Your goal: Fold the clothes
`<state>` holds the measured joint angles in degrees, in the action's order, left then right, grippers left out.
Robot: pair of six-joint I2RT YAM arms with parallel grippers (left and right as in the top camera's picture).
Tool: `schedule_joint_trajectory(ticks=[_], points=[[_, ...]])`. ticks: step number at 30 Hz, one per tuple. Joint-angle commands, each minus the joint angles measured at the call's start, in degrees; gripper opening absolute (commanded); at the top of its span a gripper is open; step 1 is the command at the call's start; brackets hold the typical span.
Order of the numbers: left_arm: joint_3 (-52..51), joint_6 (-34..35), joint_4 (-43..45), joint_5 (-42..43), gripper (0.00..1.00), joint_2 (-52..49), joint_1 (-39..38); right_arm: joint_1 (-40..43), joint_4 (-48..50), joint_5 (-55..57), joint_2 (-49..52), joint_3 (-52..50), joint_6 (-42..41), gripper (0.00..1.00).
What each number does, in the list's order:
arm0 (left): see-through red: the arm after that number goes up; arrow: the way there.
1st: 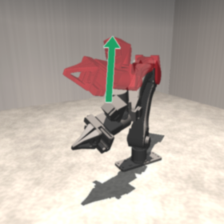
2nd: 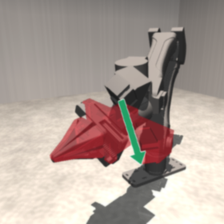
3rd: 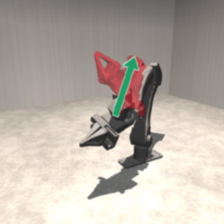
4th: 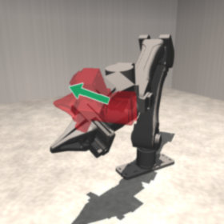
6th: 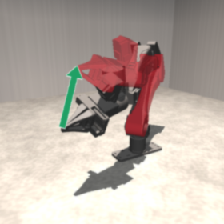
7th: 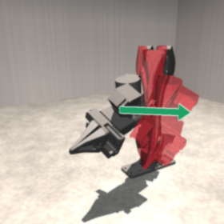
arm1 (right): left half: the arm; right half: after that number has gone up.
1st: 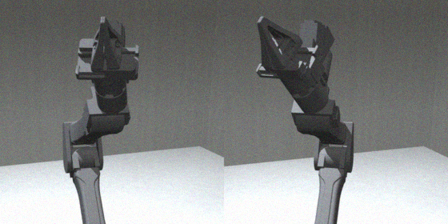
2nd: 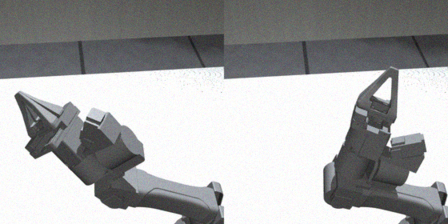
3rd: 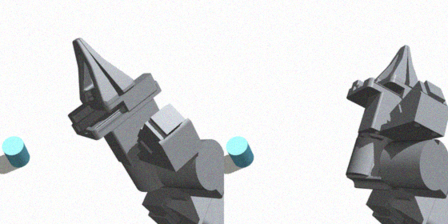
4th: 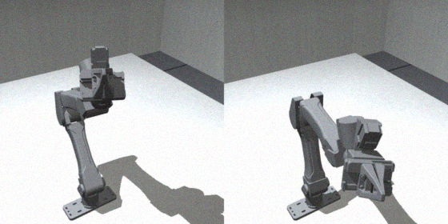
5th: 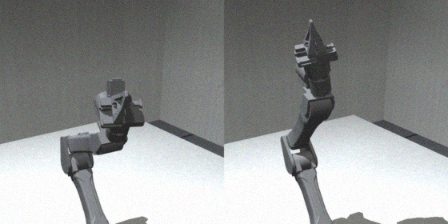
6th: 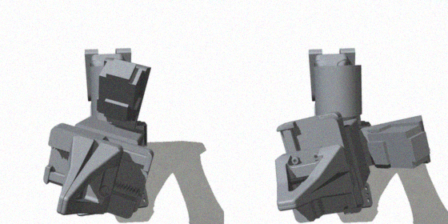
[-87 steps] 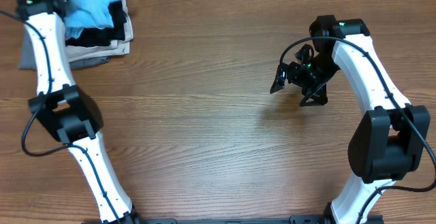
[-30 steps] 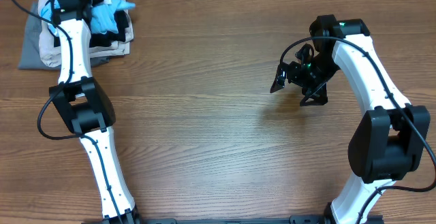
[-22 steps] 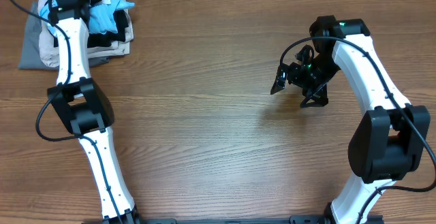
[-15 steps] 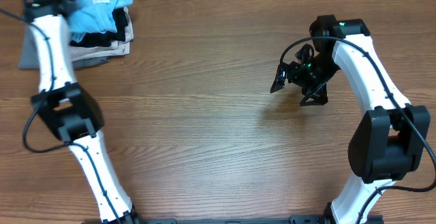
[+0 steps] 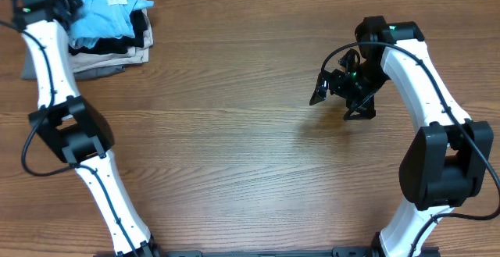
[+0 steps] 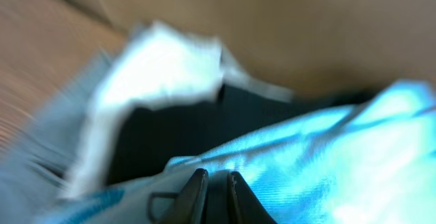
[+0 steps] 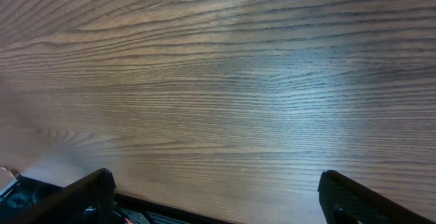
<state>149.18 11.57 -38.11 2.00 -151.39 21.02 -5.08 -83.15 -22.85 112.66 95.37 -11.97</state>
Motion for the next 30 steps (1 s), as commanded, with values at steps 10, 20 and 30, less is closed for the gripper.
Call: schedule_joint_trajectory(ticks=[10,20,30], points=[[0.74,-1.31,0.44,-1.05,0.17,2.08,0.63,-0.22,1.44,3.85,-2.27,1.42,-4.07,0.94],[0.76,-1.25,-6.71,7.32,0.86,23.21,-2.4,-0.11,5.22,13.14,-18.05,1.46,-8.9,0.94],[0.76,-1.25,-25.2,13.07,1.0,35.8,-8.57,-0.44,-1.46,18.62,-36.5,-3.04,-12.37,0.93]])
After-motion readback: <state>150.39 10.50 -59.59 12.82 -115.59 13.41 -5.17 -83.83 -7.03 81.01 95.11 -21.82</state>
